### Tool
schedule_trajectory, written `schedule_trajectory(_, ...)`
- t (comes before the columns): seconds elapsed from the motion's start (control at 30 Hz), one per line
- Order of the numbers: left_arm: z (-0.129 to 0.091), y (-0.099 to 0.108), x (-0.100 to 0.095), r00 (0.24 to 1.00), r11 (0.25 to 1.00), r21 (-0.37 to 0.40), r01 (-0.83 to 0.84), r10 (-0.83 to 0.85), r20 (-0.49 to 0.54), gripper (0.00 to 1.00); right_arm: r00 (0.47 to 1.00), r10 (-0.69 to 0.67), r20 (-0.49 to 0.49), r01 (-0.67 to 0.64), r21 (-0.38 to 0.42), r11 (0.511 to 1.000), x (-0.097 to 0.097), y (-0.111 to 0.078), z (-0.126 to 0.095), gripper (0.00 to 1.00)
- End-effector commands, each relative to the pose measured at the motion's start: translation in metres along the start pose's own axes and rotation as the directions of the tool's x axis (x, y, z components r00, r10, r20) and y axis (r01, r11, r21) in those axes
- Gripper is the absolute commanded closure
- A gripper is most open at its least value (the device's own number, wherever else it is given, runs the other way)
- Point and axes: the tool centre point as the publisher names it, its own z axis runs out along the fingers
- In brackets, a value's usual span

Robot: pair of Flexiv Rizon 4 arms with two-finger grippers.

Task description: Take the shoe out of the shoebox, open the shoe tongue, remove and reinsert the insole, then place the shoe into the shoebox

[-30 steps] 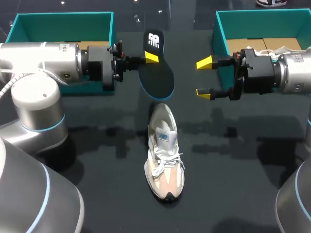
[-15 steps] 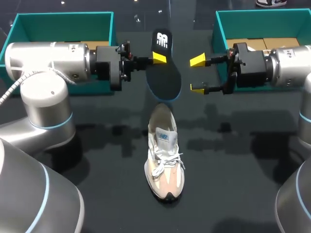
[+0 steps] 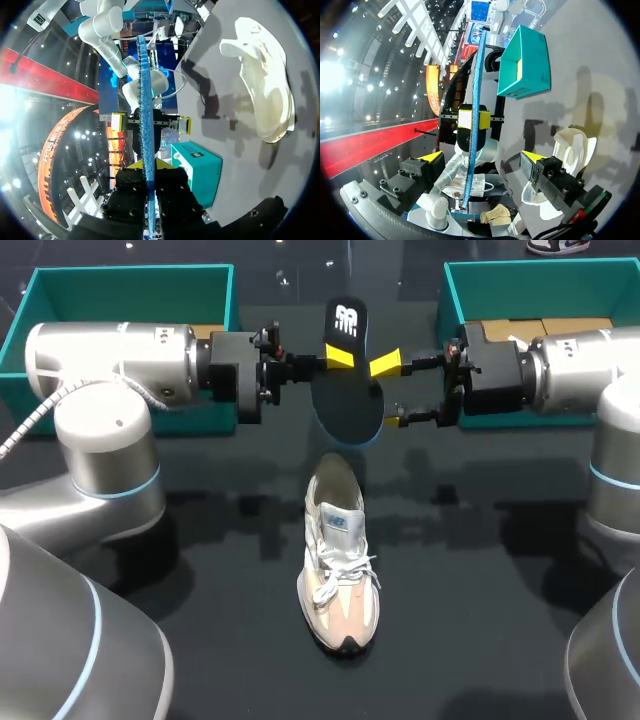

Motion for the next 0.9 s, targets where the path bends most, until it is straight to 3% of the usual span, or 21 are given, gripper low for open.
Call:
schedule_trajectory(0.03, 0.008, 0.003, 0.001, 1.0, 1.0, -0.001, -0.004, 0.004, 0.003, 1.0, 1.0, -0.001, 0.0, 0.001, 0.003, 1.0, -0.001, 0.003, 0.01, 0.05)
schedule_trajectory(0.13, 0.011, 0.003, 0.001, 1.0, 1.0, 0.001, -0.005, 0.005, 0.003, 1.0, 1.0, -0.002, 0.001, 0.002, 0.006, 1.0, -0.001, 0.002, 0.014, 0.28)
schedule_trajectory(0.2, 0.012, 0.003, 0.002, 1.0, 1.0, 0.006, -0.006, 0.006, 0.003, 1.0, 1.0, -0.007, -0.001, 0.007, 0.006, 1.0, 0.0, 0.002, 0.016, 0.36)
schedule_trajectory(0.37, 0.015, 0.001, 0.003, 1.0, 1.0, 0.013, -0.004, 0.004, 0.001, 1.0, 1.0, -0.014, -0.001, 0.014, 0.008, 1.0, 0.002, 0.0, 0.021, 0.36)
schedule_trajectory(0.47, 0.016, 0.0, 0.003, 1.0, 1.0, 0.015, -0.004, 0.004, 0.001, 1.0, 1.0, -0.016, -0.001, 0.016, 0.01, 1.0, 0.002, 0.0, 0.023, 0.5)
schedule_trajectory(0.9, 0.015, -0.003, 0.003, 1.0, 1.0, 0.024, -0.009, 0.009, 0.006, 1.0, 1.0, -0.022, -0.006, 0.022, 0.019, 1.0, 0.003, 0.001, 0.028, 0.61)
